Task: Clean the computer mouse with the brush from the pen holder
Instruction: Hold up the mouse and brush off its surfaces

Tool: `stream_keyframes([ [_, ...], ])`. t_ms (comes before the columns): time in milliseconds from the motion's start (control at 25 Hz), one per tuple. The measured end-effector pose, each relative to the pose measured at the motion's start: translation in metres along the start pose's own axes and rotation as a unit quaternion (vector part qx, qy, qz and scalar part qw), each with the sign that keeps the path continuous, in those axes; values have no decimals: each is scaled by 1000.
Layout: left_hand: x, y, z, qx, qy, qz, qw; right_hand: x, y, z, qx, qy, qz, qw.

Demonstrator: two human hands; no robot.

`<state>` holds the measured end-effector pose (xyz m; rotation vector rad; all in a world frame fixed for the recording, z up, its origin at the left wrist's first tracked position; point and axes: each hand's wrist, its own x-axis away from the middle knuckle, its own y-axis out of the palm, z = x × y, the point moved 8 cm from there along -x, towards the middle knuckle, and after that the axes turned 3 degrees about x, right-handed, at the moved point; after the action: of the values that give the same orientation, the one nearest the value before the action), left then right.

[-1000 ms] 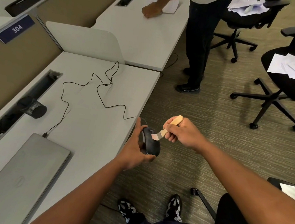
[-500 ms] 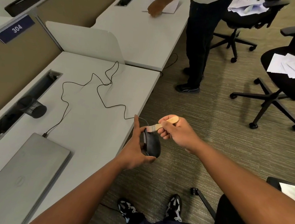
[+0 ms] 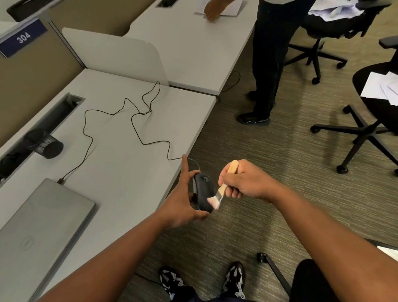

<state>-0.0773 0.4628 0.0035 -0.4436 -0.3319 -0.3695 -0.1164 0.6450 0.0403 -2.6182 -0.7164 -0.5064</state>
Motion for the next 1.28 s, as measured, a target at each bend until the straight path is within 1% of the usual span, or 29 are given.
stream_keyframes([
  [40,0,0,0,-1,-2,-1,1000,0,-6,-2,10,-12,28,999],
  [80,0,-1,0,-2,-4,-2,1000,-1,-12,-4,-6,-29,62,998],
  [120,0,-1,1,-2,-7,-3,1000,0,-15,-7,-41,-48,86,994],
  [160,0,-1,1,-1,-8,-3,1000,-1,-15,-10,-71,-66,93,991],
  [200,0,0,2,1,-8,-4,1000,-1,-12,-13,-71,-86,87,990],
  [280,0,0,3,3,-7,-3,1000,-2,-1,-19,14,-123,53,991],
  [320,0,-1,4,-2,-7,1,1000,-1,6,-20,55,-132,31,989],
  [400,1,-3,5,-17,-7,12,1000,0,11,-22,93,-130,-6,987],
  [560,2,-2,4,-20,-6,16,1000,3,13,-24,76,-109,-59,989],
  [720,3,-1,4,-6,1,19,1000,5,15,-22,83,-94,-108,986],
  [800,3,-3,5,1,2,25,1000,5,14,-16,105,-73,-118,985],
  [880,2,-4,5,-2,0,24,1000,4,7,-10,156,-58,-94,982],
  [920,1,-4,5,-7,-4,20,1000,4,4,-9,161,-54,-73,983],
  [960,1,-3,5,-9,-8,15,1000,4,0,-9,134,-55,-54,988],
  [1040,-1,-2,5,-6,-13,6,1000,4,-5,-15,16,-78,-18,997],
  [1120,-1,-1,5,-4,-15,2,1000,4,-7,-20,-83,-101,8,991],
  [1200,-1,0,5,3,-12,0,1000,3,-1,-18,-98,-101,1,990],
  [1280,0,-1,4,9,-9,2,1000,3,7,-15,-64,-93,-25,993],
])
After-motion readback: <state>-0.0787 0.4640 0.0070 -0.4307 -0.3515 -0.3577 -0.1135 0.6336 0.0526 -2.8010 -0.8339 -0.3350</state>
